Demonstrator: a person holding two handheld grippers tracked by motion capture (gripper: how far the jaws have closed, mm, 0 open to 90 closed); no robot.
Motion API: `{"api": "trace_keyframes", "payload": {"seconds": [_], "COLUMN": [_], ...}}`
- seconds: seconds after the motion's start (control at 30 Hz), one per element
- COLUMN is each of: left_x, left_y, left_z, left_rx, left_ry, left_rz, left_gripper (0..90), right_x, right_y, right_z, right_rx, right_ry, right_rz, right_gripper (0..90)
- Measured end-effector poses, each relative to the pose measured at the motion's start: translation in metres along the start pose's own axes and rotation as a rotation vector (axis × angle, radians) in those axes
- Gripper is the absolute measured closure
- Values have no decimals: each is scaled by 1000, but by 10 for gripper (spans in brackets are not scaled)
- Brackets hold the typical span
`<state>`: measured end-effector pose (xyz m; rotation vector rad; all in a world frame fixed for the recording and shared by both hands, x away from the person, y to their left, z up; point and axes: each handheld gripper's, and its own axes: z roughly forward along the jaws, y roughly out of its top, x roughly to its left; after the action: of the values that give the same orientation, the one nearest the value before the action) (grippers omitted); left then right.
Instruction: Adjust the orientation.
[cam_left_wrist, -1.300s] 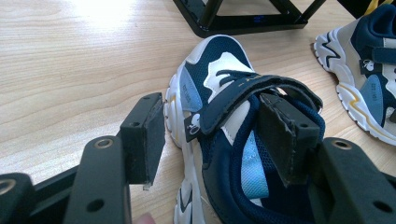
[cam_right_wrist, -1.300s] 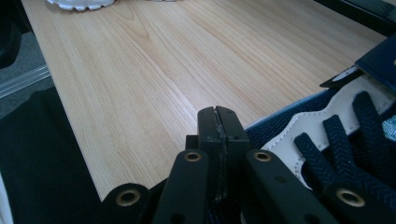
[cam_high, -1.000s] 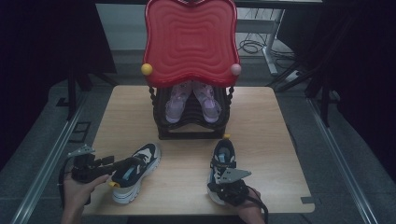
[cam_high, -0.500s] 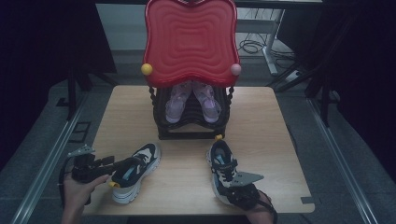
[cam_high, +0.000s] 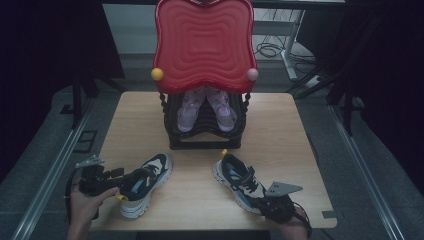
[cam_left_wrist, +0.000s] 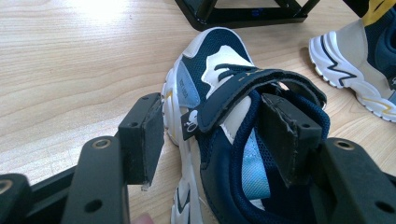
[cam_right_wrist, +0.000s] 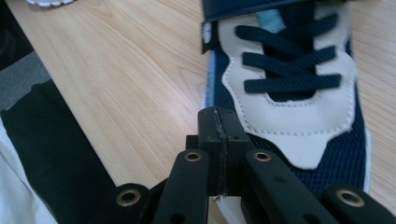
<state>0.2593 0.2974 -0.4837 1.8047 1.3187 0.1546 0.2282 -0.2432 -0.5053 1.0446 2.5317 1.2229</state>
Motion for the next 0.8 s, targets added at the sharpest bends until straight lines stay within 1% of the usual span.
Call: {"api": "trace_keyframes", "payload": {"seconds": [0.23, 0.57, 0.7, 0.8], "left_x": [0, 0, 0, 0], "left_y": [0, 0, 0, 0], "left_z": [1, 1, 1, 3], "left_rx": [1, 3, 5, 9], "left_ry": [-2, -3, -2, -2], "left_rz": [0, 0, 1, 1], "left_gripper": [411, 411, 410, 410], "right_x": [-13, -27, -36, -42], "right_y": [-4, -8, -8, -9], "right_z": [-8, -15, -19, -20], "right_rx": [-1, -14, -16, -18], "right_ry": [-35, -74, -103, -107], "right_rz": [27, 62, 62, 70], "right_gripper": [896, 896, 897, 896]}}
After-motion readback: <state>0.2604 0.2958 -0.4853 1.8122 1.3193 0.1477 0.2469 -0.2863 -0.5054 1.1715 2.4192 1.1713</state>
